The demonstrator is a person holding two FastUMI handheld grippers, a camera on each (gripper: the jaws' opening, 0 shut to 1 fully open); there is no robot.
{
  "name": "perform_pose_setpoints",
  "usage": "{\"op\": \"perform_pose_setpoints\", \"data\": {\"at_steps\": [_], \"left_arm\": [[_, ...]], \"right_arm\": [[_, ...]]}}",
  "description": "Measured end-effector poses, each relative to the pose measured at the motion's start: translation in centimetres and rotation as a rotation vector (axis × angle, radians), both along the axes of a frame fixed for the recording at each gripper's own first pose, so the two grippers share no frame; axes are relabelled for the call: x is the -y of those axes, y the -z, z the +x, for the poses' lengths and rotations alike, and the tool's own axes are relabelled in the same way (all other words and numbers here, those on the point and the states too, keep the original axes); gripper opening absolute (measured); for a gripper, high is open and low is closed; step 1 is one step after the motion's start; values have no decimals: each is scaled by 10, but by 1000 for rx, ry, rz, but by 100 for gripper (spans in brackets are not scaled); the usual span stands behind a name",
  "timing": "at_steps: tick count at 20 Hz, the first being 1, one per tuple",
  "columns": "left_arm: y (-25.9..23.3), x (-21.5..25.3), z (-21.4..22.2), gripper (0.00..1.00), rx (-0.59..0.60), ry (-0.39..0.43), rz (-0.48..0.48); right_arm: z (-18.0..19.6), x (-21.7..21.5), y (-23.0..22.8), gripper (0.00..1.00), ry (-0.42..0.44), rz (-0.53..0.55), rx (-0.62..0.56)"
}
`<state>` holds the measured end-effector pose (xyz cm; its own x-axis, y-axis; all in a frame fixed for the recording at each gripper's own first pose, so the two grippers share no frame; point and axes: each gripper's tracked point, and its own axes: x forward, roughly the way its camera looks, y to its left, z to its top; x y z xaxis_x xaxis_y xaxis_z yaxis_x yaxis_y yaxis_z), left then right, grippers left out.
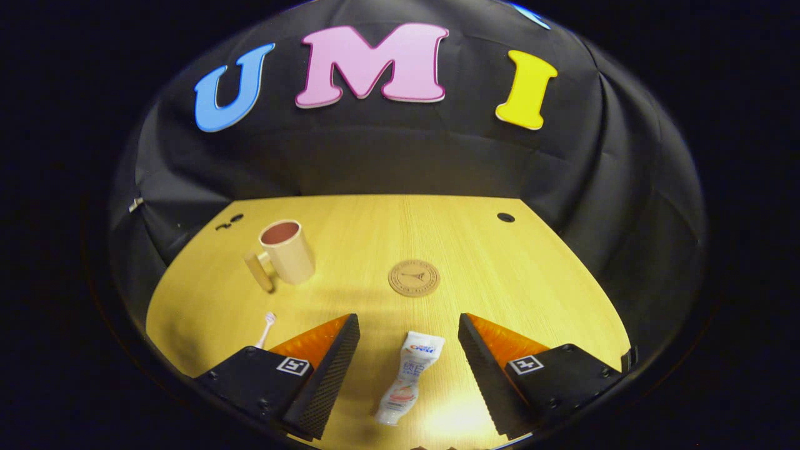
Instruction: Put the toothbrush and toothpaste on the desktop into the cup, then pick up the cup and place it on the coaster on the desktop.
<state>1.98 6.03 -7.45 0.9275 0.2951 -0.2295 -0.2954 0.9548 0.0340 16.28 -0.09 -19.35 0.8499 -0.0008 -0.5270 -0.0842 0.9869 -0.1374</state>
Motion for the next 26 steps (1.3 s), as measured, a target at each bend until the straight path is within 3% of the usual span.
{"op": "perform_pose_setpoints", "data": {"at_steps": [9, 17, 18, 21, 22, 23, 25, 26], "left_arm": [[19, 1, 8, 96, -95, -65, 12], [23, 23, 22, 99, -114, -19, 31], [22, 24, 23, 99, -110, -13, 32], [22, 27, 22, 99, -107, -4, 34], [22, 28, 22, 99, -105, -3, 33], [22, 29, 21, 99, -105, -1, 30], [24, 31, 20, 99, -106, 0, 19], [25, 32, 21, 99, -106, 2, 13]], "right_arm": [[-4, 22, 75, 98, 53, -11, -211], [-18, 24, 105, 96, 91, 37, -322], [-18, 24, 105, 93, 98, 49, -334], [-18, 22, 107, 72, 96, 47, -352], [-20, 21, 108, 57, 86, 42, -360], [-22, 20, 108, 51, 65, 33, -378], [-25, 18, 110, 27, 9, 19, -414], [-24, 18, 109, 38, -13, 18, -423]]}}
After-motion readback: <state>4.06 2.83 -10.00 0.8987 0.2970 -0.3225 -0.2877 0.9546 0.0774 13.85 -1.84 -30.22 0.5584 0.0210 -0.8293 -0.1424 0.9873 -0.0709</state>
